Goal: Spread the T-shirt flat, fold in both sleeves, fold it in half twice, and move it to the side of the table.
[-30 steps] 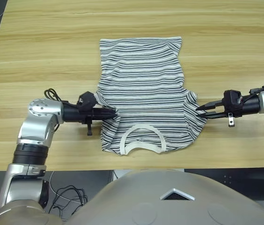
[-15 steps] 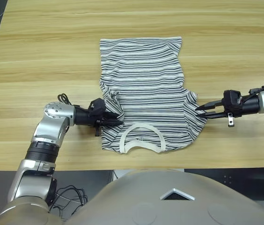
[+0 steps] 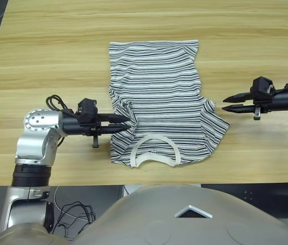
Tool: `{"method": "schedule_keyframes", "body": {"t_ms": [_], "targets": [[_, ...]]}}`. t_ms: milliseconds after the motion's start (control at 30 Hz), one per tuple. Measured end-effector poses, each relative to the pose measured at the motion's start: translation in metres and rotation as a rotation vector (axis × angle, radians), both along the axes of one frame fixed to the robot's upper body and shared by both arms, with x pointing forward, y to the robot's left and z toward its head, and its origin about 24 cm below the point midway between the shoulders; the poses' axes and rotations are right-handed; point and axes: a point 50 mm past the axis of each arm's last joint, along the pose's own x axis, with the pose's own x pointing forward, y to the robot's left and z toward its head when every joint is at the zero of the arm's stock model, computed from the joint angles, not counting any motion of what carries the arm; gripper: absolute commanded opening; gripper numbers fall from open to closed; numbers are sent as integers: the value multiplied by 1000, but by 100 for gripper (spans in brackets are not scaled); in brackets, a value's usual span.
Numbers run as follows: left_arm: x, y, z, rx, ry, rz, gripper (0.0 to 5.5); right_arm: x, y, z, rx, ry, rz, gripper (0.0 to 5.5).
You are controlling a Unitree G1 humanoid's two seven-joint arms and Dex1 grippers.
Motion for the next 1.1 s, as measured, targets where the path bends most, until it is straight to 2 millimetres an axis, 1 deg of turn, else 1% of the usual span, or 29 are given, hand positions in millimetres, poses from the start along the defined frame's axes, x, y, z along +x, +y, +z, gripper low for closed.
{"method": "schedule_keyframes", "body": {"t_ms": [33, 67, 133, 267, 333, 367, 467, 933, 1100], "targets": [[0, 2, 4, -14, -15, 16, 103, 1, -3, -4, -30, 18, -20, 192], [1, 4, 9, -20, -35, 31, 103, 1, -7, -9, -61, 36, -47, 192], [1, 5, 11, -17, -47, 47, 103, 0, -12, -19, -109, 57, -68, 192], [0, 6, 8, 17, -46, 62, 103, -9, -14, -30, -127, 109, -58, 265], [-1, 6, 7, 20, -43, 64, 103, -10, -12, -29, -125, 113, -46, 305], [-2, 6, 7, 21, -42, 65, 103, -10, -11, -29, -123, 118, -40, 316], [-4, 6, 5, 27, -38, 82, 103, -12, -9, -28, -120, 119, -27, 381], [-6, 5, 2, 45, -33, 101, 103, -19, -4, -28, -104, 131, -1, 381], [-6, 5, 1, 60, -38, 102, 103, -14, -8, -16, -89, 90, -23, 381]]}}
